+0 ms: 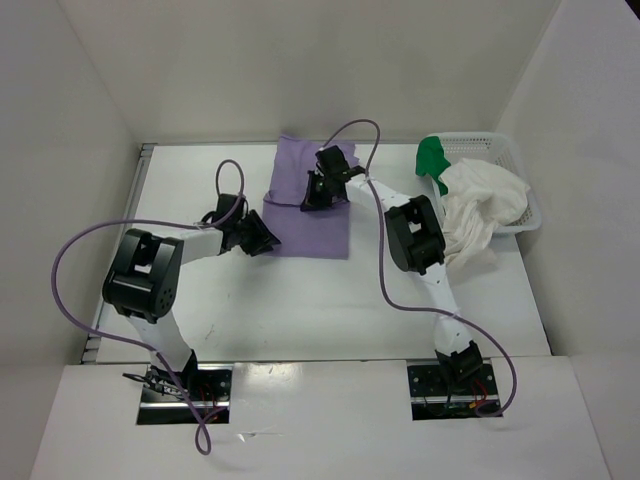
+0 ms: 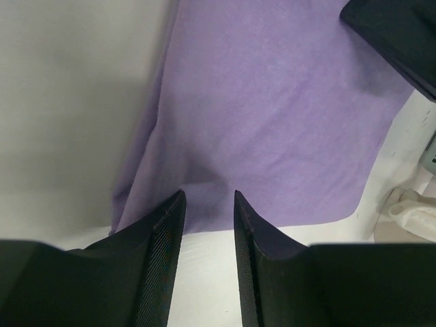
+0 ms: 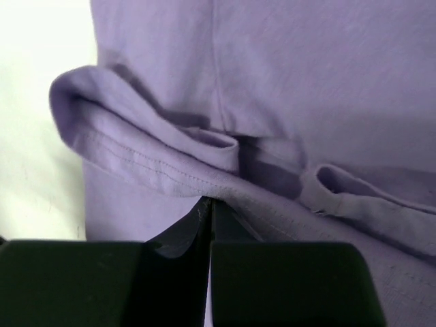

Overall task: Fold and stack the t-shirts
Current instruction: Fold the folded rectangular tshirt in 1/3 of the way, then grab one side of the 2/3 rectangular tshirt with both arms

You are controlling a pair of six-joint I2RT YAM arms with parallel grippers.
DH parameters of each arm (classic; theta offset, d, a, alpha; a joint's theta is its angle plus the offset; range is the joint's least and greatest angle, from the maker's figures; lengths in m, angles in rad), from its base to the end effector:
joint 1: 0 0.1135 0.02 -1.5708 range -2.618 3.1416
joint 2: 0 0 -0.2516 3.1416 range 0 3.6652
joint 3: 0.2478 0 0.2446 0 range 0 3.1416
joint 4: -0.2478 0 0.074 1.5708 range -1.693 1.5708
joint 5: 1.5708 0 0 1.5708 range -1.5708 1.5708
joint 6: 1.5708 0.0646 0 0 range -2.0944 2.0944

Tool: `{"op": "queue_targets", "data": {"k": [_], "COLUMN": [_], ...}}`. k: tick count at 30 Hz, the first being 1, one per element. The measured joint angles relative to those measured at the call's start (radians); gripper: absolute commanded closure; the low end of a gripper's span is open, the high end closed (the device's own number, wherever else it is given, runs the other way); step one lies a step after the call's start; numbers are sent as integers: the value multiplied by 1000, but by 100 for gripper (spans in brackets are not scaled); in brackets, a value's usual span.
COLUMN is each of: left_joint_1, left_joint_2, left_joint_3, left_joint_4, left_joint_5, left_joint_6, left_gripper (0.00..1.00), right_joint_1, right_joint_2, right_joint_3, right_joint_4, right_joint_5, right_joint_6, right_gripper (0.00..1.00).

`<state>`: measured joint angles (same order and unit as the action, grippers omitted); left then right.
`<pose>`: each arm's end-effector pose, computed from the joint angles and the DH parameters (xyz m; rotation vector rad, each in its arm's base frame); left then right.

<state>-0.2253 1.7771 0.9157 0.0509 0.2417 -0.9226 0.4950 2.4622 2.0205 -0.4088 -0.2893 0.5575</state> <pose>0.3530 -0.0968 0.1198 -0.7435 2.4023 -0.8011 0.4712 0.2753 0.1223 -0.0600 2.5459 0.8012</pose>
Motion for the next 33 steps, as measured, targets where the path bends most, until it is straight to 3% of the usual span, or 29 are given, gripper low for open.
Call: {"op": "queue_targets", "data": {"k": [5, 13, 17, 18, 24, 28, 29, 30, 33], "left_joint_1": [0, 0, 5, 10, 89, 102, 102, 102, 102], "left_joint_2": [-21, -103, -141, -154, -203, -156, -142, -134, -116], "left_joint_3": [-29, -45, -39, -39, -77, -95, -96, -95, -95], "left_joint_4": [16, -101, -171, -182, -178, -163, -157, -142, -105], "left_joint_5": [-7, -52, -63, -62, -65, -63, -61, -47, -32], "left_joint_6": [0, 21, 49, 55, 59, 55, 53, 51, 50], "left_gripper": [57, 50, 48, 48, 48, 52, 54, 55, 55], "right_joint_1": [-4, -35, -50, -53, -100, -135, -139, -141, -140], "right_joint_2": [43, 268, 230, 188, -307, -550, -589, -624, -676], "right_joint_3": [88, 642, 649, 581, -211, -526, -590, -656, -823], "right_joint_4": [-9, -121, -190, -182, -97, -19, 8, 35, 101], "right_joint_5": [69, 177, 159, 147, 24, -11, -14, -16, -29], "right_joint_6": [11, 13, -5, -11, -8, -7, -2, 6, 37], "right_gripper": [100, 100, 99, 99, 94, 79, 66, 61, 51]}}
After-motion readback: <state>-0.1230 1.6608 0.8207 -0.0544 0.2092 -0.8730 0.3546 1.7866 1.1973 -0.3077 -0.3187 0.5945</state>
